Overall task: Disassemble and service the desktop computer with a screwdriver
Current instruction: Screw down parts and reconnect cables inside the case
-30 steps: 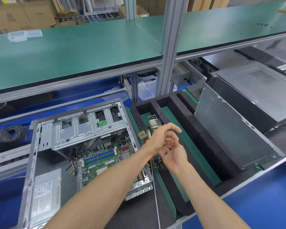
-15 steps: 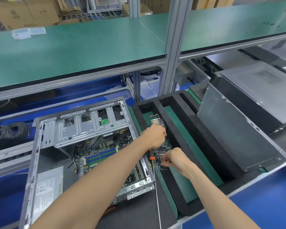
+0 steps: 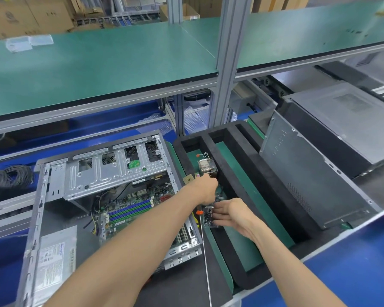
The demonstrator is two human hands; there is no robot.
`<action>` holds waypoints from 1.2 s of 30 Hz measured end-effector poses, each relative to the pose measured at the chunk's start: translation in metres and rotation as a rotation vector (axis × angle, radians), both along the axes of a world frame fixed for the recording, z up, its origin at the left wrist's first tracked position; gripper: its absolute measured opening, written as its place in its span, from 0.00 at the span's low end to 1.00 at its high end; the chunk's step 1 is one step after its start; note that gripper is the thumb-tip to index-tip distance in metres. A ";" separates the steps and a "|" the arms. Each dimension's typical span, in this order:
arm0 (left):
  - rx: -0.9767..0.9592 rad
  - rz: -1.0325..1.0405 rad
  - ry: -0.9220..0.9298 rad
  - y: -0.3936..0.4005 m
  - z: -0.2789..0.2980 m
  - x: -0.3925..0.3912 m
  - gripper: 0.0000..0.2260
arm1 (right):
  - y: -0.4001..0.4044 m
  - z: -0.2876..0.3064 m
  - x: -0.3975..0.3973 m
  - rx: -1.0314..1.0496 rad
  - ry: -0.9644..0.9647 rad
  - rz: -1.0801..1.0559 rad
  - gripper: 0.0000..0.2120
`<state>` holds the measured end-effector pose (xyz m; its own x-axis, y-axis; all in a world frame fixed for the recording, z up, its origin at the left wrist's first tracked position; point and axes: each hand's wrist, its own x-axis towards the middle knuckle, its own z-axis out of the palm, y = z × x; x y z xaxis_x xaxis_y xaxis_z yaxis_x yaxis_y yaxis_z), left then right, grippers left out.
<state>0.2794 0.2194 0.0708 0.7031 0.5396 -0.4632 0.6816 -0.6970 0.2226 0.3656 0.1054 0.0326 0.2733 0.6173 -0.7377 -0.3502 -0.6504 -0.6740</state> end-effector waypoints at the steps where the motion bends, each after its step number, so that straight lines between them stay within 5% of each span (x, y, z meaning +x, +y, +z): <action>1: -0.001 0.001 -0.001 -0.001 -0.001 0.001 0.05 | -0.001 0.000 0.001 0.010 -0.032 -0.003 0.15; 6: 0.013 -0.017 0.024 -0.001 -0.011 0.003 0.13 | -0.015 -0.014 0.009 -0.120 -0.657 0.154 0.09; 9: 0.011 -0.019 0.025 0.000 -0.018 0.005 0.13 | -0.024 -0.030 0.001 -0.145 -0.569 0.246 0.10; 24: -0.166 0.014 -0.110 0.002 -0.034 0.043 0.03 | -0.046 -0.055 0.022 -0.156 -0.580 -0.045 0.12; 32: -0.222 -0.023 0.017 -0.006 -0.051 0.064 0.06 | -0.051 -0.070 0.018 -0.349 -0.715 0.067 0.16; 36: -0.272 -0.041 0.091 -0.009 -0.066 0.068 0.06 | -0.052 -0.085 0.018 -0.404 -0.718 0.166 0.10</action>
